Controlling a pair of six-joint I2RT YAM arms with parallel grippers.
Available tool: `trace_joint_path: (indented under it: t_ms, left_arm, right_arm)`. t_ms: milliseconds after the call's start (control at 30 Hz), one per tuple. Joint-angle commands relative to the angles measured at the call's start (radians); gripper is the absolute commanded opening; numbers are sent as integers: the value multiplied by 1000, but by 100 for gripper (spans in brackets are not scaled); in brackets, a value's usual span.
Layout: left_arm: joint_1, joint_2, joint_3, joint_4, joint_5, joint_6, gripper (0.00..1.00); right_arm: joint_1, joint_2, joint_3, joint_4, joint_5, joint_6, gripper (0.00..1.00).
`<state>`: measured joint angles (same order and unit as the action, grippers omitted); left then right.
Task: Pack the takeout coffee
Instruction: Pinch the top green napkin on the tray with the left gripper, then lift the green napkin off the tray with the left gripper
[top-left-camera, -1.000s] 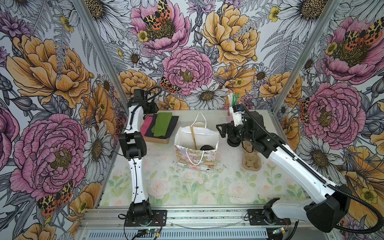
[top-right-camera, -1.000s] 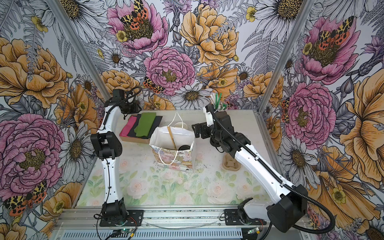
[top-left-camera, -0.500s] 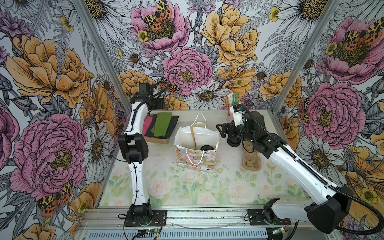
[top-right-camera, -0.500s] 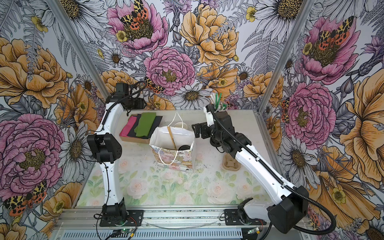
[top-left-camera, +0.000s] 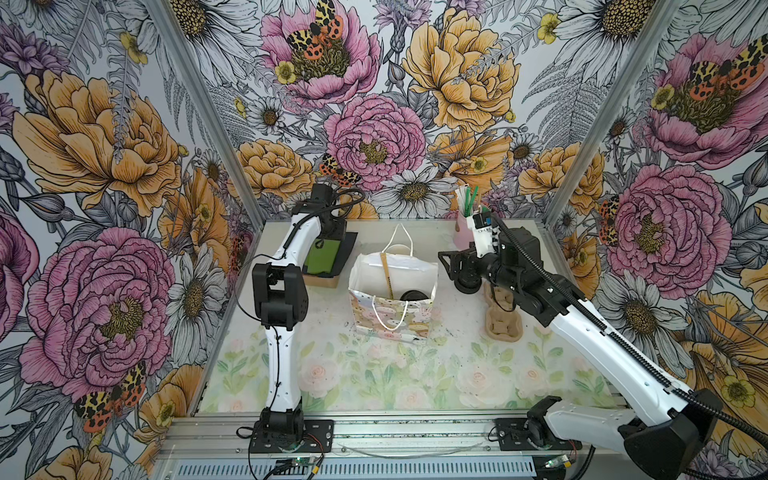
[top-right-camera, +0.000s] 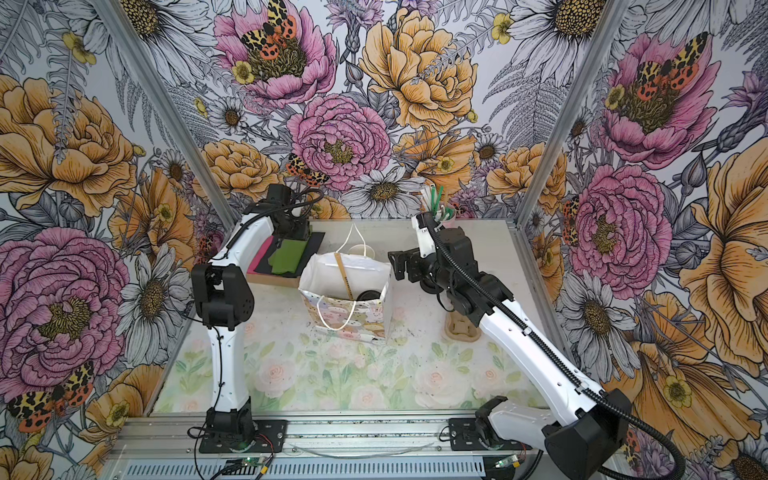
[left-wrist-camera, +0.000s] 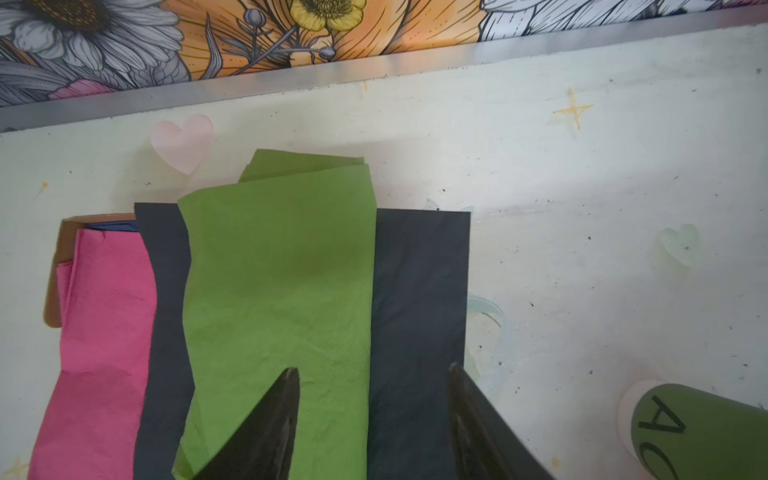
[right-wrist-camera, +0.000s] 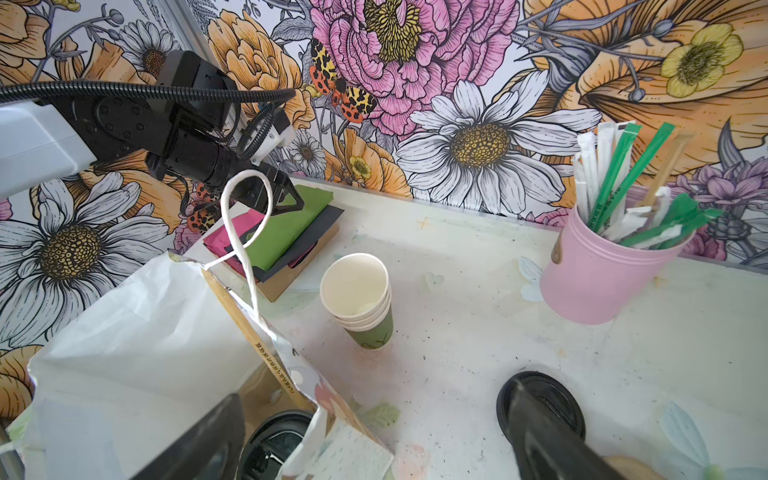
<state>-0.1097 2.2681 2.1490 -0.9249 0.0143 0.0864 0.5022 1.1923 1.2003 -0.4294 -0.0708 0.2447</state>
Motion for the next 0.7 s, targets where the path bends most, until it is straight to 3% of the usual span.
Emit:
trace_joint_path:
  t_ms: [0,667]
  left_arm:
    - [-7,-13,-43,43,-60,9,57]
    - [-9,6,-135,105,-71,15,47]
  right_arm:
    - [-10,-19,-5,6,20,-13,99]
    - [-11,-20,-21,5,14,-7,99]
